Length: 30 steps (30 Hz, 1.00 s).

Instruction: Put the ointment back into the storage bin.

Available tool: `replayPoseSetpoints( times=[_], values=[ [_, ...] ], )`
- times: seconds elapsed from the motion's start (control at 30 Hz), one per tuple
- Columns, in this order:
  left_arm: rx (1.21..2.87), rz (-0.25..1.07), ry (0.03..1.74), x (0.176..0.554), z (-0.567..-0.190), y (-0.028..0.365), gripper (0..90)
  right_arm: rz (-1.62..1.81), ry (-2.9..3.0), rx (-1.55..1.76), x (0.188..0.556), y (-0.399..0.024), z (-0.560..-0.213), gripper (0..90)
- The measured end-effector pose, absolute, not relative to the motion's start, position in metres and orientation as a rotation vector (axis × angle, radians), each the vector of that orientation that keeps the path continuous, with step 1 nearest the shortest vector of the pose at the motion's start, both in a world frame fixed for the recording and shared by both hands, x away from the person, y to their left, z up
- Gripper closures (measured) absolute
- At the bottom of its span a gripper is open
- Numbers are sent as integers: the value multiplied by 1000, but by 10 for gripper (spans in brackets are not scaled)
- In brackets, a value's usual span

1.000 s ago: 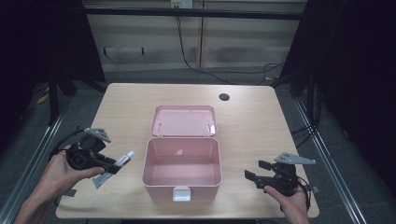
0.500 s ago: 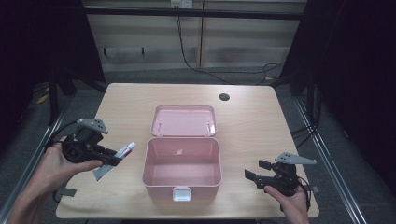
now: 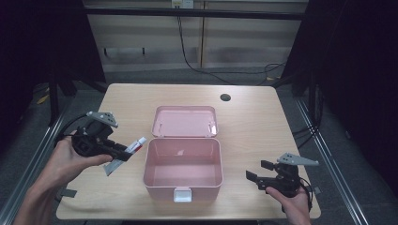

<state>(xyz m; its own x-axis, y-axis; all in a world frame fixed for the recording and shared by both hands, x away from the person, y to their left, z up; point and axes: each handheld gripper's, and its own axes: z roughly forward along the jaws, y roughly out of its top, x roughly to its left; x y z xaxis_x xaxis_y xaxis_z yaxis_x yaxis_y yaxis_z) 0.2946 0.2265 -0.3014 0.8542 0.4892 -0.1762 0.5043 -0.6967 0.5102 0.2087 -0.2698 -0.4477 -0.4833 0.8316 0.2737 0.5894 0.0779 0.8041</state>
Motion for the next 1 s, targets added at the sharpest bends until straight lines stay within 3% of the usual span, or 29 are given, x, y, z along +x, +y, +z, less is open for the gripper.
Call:
replayPoseSetpoints(
  times=[1.0],
  values=[
    [2593, -103, 482, 301, -297, 157, 711, 1384, 2106, 1422, 208, -269, -447, 161]
  ],
)
